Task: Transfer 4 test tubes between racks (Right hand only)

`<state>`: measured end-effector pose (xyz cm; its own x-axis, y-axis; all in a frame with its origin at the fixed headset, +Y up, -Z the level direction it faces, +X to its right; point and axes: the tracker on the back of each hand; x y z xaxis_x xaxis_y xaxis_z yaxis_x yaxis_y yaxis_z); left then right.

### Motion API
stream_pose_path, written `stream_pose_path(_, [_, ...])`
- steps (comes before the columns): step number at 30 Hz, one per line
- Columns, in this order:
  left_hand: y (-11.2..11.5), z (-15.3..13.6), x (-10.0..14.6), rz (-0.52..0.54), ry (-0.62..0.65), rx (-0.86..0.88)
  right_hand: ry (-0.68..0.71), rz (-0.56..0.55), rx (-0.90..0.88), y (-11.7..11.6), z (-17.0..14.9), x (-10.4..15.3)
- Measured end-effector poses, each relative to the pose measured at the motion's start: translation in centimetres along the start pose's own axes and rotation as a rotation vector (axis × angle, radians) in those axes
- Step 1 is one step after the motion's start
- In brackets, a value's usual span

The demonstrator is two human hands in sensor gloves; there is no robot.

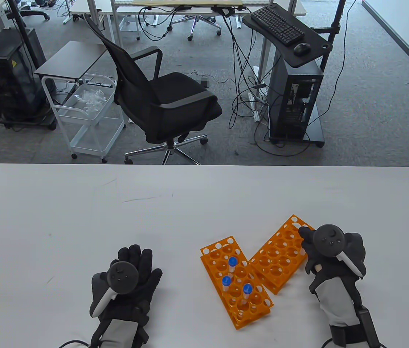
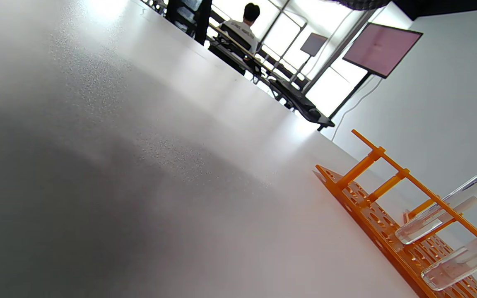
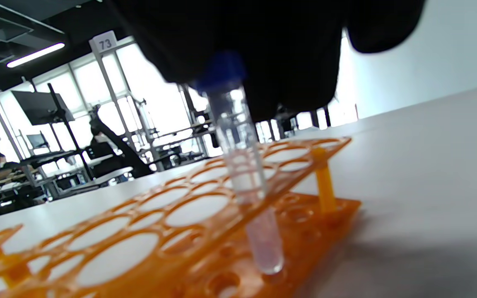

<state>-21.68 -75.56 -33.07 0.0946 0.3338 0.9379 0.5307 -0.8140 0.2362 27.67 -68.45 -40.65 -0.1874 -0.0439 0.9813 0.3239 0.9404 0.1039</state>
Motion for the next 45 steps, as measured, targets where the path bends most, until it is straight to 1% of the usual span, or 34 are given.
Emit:
stream_pose_path(16, [0.0,0.0,0.0,0.001,0.003,0.001,-0.014,0.028,0.014,-0.3,0.1,0.1])
stream_pose_path(21, [0.0,0.0,0.0,0.002,0.003,0.0,0.001,-0.006,-0.007,0.6,0.5,0.4])
stream_pose_path(26, [0.0,0.0,0.0,0.001,0.005,-0.001,0.069,-0.05,-0.056,2.0,2.1,1.5])
stream_pose_path(32, [0.0,0.0,0.0,0.001,0.007,0.0,0.207,-0.047,-0.111,3.3,5.1,3.3])
stream_pose_path(38, [0.0,0.1,0.0,-0.001,0.011,-0.001,0.35,0.03,-0.159,4.3,8.2,5.7])
stream_pose_path(41, [0.0,0.1,0.0,-0.001,0.013,-0.002,0.401,0.071,-0.129,3.8,9.5,6.4])
stream_pose_path(45, [0.0,0.1,0.0,0.0,0.016,0.0,0.426,0.168,-0.066,2.7,10.8,7.1])
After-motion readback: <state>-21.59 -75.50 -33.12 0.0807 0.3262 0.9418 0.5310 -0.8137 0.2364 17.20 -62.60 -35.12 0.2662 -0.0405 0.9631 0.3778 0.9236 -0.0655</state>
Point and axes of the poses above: the tracker on the back of each hand, its own z axis roughly to the thumb side, its own x axis roughly from the fingertips to the wrist, y = z × x, and after that the axes turned 13 degrees about -y, right-handed
